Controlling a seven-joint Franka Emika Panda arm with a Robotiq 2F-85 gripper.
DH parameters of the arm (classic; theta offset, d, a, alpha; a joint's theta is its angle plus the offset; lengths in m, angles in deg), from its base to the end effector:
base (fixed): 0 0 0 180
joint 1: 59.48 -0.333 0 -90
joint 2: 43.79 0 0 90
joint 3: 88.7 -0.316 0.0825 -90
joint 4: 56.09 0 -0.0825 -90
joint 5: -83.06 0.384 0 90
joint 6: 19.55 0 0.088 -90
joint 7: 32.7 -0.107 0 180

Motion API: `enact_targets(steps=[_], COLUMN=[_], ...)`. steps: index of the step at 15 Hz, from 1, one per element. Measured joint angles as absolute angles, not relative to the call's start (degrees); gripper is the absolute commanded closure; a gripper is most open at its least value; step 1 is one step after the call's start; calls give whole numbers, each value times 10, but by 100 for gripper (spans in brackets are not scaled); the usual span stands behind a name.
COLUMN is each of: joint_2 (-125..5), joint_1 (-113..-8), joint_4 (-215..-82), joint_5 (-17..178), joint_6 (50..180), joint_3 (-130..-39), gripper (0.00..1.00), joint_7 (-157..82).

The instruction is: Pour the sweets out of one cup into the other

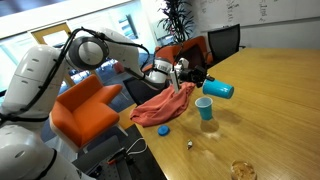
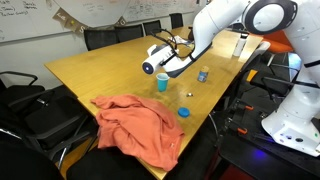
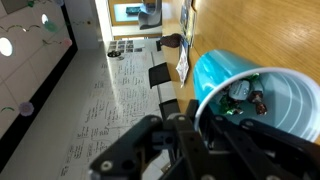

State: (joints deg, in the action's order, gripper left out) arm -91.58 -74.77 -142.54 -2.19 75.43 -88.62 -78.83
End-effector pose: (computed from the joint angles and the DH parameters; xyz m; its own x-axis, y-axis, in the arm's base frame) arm 0.6877 0.0850 0.2020 0.9641 0.2629 0.0366 -0.0038 -0.1241 0.9923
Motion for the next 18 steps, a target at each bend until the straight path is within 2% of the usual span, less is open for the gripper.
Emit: enact_targets(steps=[5, 6, 18], joint_2=[-916, -916, -943], joint_1=[-742, -742, -764], joint_4=[-1425, -1425, -1422], joint_5=[-22, -22, -26], joint_6=[754, 754, 733], joint_3=[-894, -894, -899], gripper=[94, 99, 99], joint_7=[-788, -788, -788])
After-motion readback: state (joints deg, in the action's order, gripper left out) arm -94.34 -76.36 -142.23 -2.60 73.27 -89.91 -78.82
